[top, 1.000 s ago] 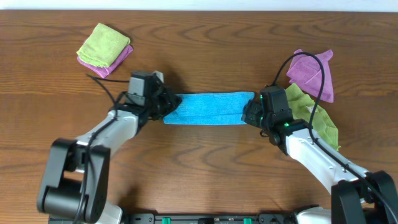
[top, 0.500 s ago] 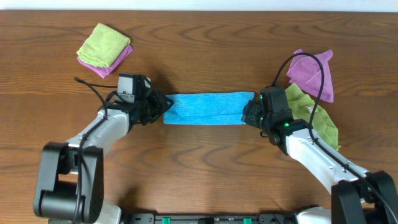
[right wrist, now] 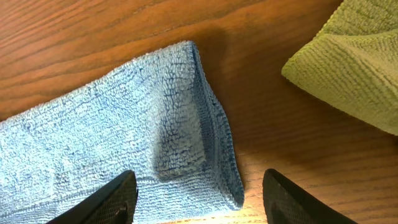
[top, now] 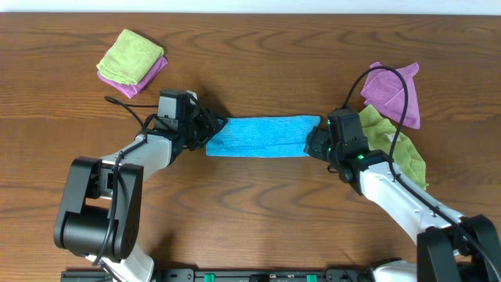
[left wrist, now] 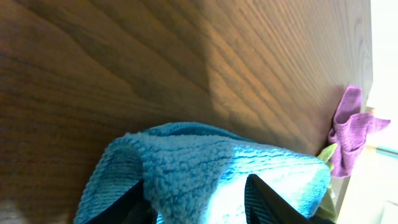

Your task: Fold the cloth

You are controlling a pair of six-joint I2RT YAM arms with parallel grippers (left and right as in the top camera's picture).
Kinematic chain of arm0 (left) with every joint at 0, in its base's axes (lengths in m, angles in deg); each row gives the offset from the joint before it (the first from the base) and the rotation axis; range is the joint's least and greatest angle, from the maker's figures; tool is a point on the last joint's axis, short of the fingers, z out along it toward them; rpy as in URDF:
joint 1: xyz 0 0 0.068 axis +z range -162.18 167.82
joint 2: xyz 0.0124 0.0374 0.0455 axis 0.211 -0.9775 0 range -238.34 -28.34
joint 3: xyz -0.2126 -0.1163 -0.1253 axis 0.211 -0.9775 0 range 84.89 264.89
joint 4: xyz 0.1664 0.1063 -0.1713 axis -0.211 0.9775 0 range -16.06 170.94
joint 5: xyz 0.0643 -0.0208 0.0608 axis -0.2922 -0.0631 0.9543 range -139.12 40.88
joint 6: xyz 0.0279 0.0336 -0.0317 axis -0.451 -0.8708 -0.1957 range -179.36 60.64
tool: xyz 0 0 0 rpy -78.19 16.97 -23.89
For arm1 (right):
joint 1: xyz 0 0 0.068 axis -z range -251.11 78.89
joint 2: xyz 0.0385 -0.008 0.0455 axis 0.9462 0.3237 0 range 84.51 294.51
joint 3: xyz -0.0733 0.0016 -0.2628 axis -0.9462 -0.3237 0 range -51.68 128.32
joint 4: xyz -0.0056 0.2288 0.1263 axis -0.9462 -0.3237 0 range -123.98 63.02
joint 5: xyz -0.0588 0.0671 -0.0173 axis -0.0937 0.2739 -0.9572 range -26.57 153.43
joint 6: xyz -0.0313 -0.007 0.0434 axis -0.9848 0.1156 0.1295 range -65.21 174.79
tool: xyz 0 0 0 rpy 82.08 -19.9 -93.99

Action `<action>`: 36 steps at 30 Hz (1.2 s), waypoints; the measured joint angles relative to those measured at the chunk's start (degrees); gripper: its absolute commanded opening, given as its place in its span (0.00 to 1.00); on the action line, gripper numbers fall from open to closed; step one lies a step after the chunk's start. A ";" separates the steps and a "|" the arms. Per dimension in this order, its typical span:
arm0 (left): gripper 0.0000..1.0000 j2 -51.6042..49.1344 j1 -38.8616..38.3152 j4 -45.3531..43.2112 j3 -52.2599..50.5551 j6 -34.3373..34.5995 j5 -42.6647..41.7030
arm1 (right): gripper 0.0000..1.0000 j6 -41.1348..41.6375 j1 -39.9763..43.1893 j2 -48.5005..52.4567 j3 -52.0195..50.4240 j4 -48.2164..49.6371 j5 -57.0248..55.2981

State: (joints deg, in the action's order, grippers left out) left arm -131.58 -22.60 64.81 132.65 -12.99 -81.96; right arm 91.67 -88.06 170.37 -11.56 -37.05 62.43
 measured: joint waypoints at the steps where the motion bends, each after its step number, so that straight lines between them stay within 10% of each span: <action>1: 0.46 0.00 0.00 -0.20 0.00 0.37 0.00 | 0.64 0.00 0.00 0.00 0.00 0.02 0.00; 13: 0.35 -0.09 -0.22 -8.98 0.26 2.75 -5.84 | 0.64 0.00 0.00 0.00 0.00 0.00 0.00; 32: 0.45 9.16 4.96 -1.36 3.04 2.43 -10.45 | 0.69 0.00 0.00 0.00 0.00 -0.07 1.27; 36: 0.06 9.16 4.02 4.04 3.10 0.57 -9.81 | 0.73 -0.02 0.00 0.00 0.00 -1.03 0.35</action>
State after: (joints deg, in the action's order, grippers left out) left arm -122.43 -18.58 68.86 135.76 -12.42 -91.77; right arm 91.65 -88.06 170.37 -11.56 -38.08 62.78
